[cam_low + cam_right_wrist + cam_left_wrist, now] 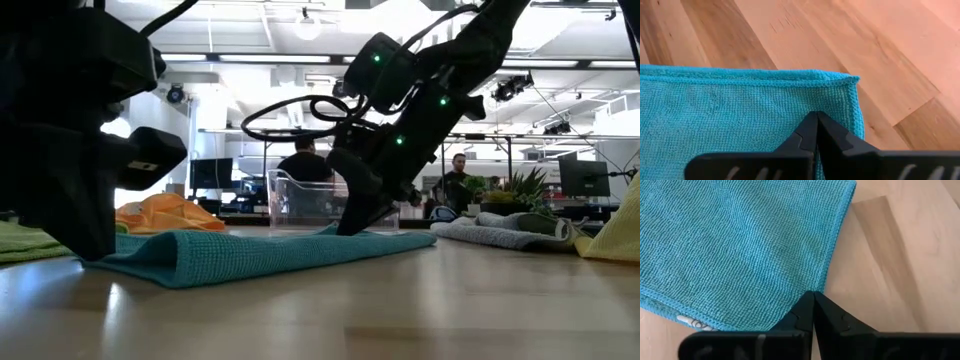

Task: Fold microfiber towels
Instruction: Fold the blue towel on the table

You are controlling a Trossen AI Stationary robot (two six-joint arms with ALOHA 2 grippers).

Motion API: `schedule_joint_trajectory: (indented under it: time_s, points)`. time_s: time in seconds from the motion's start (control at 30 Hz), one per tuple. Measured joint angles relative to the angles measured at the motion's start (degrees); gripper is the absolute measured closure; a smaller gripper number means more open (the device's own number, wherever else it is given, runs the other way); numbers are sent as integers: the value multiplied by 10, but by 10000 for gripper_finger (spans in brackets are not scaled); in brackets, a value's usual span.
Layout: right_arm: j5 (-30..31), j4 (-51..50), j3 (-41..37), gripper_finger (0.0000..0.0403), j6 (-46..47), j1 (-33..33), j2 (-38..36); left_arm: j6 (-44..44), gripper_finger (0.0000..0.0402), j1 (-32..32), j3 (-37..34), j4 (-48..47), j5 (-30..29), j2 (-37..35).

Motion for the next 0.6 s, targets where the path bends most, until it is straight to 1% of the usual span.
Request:
schedule_joint_trajectory:
  time_s: [0.3,0.47,0.6]
  points:
    - [2,-6,-1,403,-12,5,-9,9,401,5,-2,-18,64,-31]
    - [2,-3,-2,399,-11,11,-24,11,401,6,-2,-17,75,-55]
    - [1,5,-2,390,-12,33,-46,23,401,5,-5,-36,76,-92]
